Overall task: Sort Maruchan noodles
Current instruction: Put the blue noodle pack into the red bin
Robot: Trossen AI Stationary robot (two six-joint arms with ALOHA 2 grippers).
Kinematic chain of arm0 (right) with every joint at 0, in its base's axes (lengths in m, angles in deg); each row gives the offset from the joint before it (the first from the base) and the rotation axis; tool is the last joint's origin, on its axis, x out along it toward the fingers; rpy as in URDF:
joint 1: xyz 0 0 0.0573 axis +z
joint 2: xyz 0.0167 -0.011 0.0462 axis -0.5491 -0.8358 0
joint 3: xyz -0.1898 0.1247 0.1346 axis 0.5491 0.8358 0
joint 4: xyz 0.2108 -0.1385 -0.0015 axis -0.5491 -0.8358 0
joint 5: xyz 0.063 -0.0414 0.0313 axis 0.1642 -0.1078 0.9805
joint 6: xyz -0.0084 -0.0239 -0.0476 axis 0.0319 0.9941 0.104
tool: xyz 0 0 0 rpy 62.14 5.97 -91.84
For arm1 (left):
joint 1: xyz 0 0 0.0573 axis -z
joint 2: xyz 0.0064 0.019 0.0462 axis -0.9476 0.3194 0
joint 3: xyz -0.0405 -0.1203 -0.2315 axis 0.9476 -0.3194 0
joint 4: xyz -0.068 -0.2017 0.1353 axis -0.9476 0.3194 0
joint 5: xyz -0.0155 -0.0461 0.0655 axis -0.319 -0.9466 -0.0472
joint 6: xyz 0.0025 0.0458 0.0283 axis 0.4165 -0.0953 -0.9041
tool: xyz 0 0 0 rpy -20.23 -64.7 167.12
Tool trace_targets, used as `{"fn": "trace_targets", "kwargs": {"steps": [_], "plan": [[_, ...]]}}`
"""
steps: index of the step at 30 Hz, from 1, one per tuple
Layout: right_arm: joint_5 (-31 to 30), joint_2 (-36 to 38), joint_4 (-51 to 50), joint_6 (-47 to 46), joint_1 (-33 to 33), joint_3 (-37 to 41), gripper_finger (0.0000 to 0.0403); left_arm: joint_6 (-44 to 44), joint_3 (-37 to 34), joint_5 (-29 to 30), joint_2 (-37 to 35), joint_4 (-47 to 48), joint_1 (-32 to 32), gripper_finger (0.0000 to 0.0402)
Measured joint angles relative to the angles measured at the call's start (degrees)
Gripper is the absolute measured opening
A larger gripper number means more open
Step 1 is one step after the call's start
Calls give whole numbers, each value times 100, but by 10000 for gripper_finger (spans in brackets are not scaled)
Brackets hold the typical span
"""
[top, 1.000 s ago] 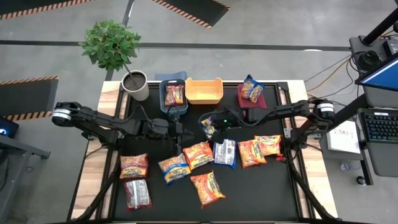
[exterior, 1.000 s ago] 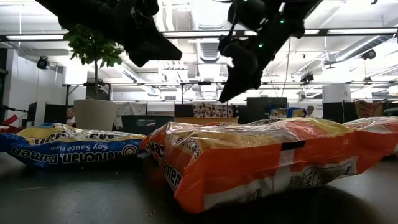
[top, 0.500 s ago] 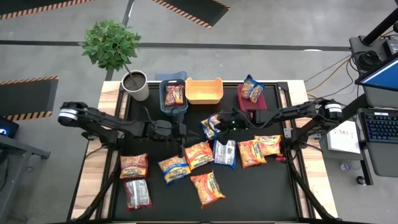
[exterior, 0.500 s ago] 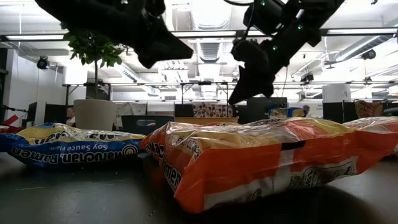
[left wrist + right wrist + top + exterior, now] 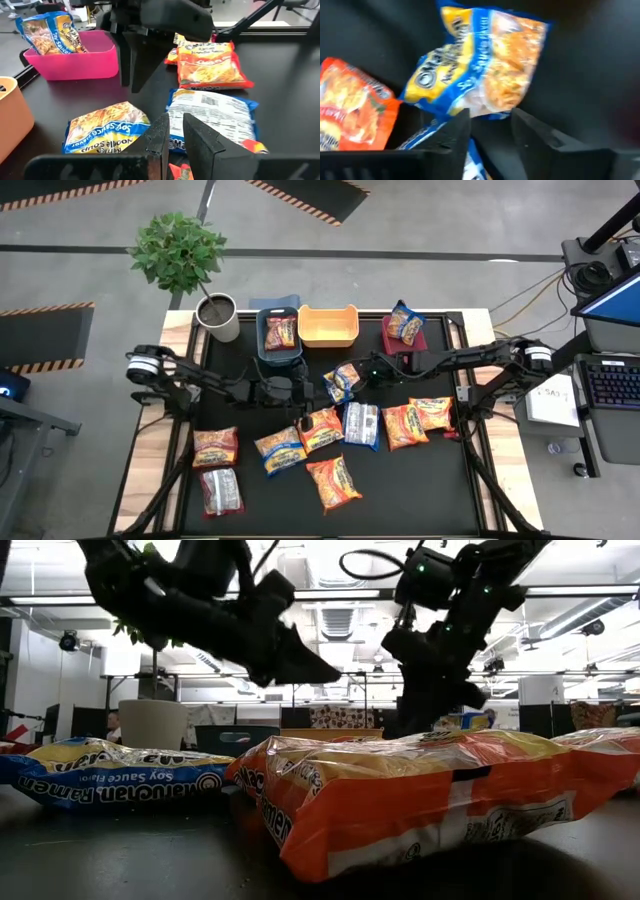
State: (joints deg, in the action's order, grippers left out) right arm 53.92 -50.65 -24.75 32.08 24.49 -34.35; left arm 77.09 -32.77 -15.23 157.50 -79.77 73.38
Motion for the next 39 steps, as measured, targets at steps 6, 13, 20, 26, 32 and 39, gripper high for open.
{"fn": "trace_targets", "kwargs": {"steps": [6, 13, 20, 26, 32, 39], "plan": [[-339, -5, 182, -388, 95, 142, 227, -3, 89, 0, 427, -384, -195, 39], [-816, -18, 656, -720, 106, 328, 275, -2, 476, 4, 1054, -496, -369, 39], [-812, -27, 1192, -1641, 247, 647, 292, 14, 527, 10, 1316, -533, -505, 39], [-1384, -78, 1207, -1942, 555, 671, 294, 57, 520, 20, 1604, -515, -577, 39], [-1398, -246, 1208, -2078, 556, 676, 294, 259, 515, 13, 1634, -91, -577, 39], [-1396, -498, 1725, -2011, 554, 676, 297, 404, 390, 4, 1636, 1, -575, 39]]}}
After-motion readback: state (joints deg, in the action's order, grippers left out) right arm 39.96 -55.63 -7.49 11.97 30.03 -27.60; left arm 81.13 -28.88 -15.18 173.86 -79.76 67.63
